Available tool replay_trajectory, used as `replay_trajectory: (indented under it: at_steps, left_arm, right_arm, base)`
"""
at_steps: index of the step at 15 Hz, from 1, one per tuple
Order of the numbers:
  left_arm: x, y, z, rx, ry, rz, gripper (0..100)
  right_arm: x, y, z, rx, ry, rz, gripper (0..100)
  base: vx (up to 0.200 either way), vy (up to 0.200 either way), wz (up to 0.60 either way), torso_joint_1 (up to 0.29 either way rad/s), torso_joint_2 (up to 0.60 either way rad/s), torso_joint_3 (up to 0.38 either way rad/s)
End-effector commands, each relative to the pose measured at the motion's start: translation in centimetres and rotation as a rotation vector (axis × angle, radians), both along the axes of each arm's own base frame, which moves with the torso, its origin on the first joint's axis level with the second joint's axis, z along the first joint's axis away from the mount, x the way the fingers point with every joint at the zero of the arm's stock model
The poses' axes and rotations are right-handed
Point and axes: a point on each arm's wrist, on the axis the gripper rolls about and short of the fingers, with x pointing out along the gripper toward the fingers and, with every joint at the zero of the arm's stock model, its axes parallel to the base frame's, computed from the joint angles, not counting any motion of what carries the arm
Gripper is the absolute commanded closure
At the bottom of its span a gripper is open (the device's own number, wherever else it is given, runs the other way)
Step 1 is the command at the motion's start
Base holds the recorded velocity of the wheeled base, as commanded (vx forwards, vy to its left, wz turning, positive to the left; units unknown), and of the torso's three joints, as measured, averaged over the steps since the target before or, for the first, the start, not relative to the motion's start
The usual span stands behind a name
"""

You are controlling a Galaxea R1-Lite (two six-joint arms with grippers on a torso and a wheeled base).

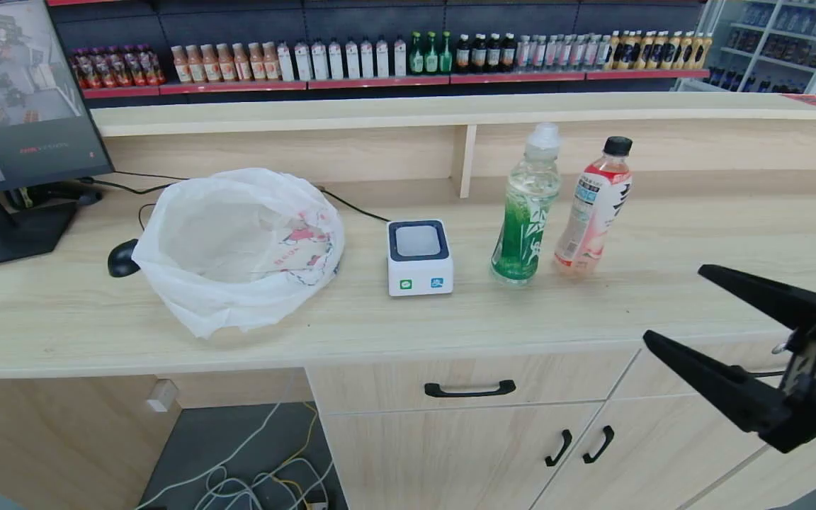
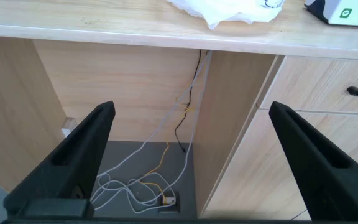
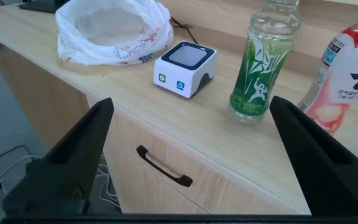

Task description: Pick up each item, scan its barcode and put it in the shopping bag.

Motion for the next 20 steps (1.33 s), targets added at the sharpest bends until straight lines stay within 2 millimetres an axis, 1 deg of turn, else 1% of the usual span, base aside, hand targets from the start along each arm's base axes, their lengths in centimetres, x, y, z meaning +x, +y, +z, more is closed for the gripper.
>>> replay_trajectory:
  at_steps: [1, 2, 3, 5, 6, 7, 10, 16, 18, 20]
  left_arm:
    - [0.0, 0.0, 0.0, -0.001, 0.000, 0.001, 0]
    - [0.0, 0.0, 0.0, -0.001, 0.000, 0.001, 0]
    - [0.0, 0.0, 0.0, -0.001, 0.000, 0.001, 0]
    - [0.0, 0.0, 0.0, -0.001, 0.000, 0.001, 0]
    - [0.0, 0.0, 0.0, -0.001, 0.000, 0.001, 0]
    - [0.0, 0.0, 0.0, 0.001, 0.000, 0.001, 0]
    - [0.0, 0.0, 0.0, -0.001, 0.000, 0.001, 0]
    - [0.0, 0.0, 0.0, -0.001, 0.000, 0.001, 0]
    - [0.0, 0.0, 0.0, -0.001, 0.000, 0.001, 0]
    - [0.0, 0.0, 0.0, -0.001, 0.000, 0.001, 0]
  right_arm:
    - [2.6, 1.6, -1.8, -0.030, 0.093, 0.017, 0]
    - [4.0, 2.1, -1.5, 0.014, 0.076, 0.006, 0]
    - [4.6, 2.3, -1.6, 0.027, 0.072, -0.001, 0]
    - [5.7, 3.5, -2.2, 0.039, 0.057, 0.015, 0]
    - [6.9, 4.3, -2.9, 0.039, 0.066, 0.018, 0]
    - [7.6, 4.6, -2.9, 0.042, 0.061, 0.006, 0]
    - [8.7, 4.7, -2.4, 0.079, 0.046, -0.164, 0]
    - [9.5, 5.1, -2.2, 0.111, 0.046, -0.244, 0]
    - [10.5, 5.6, -1.7, 0.125, 0.026, -0.250, 0]
    - [11.5, 6.2, -2.0, 0.128, 0.031, -0.271, 0]
  base:
    - [0.000, 0.000, 0.00, 0.000, 0.00, 0.000]
    - [0.000, 0.000, 0.00, 0.000, 0.00, 0.000]
    - [0.000, 0.000, 0.00, 0.000, 0.00, 0.000]
    - [0.000, 0.000, 0.00, 0.000, 0.00, 0.000]
    - [0.000, 0.000, 0.00, 0.000, 0.00, 0.000]
    - [0.000, 0.000, 0.00, 0.000, 0.00, 0.000]
    - [0.000, 0.000, 0.00, 0.000, 0.00, 0.000]
    - [0.000, 0.000, 0.00, 0.000, 0.00, 0.000]
    - [0.000, 0.000, 0.00, 0.000, 0.00, 0.000]
    - [0.000, 0.000, 0.00, 0.000, 0.00, 0.000]
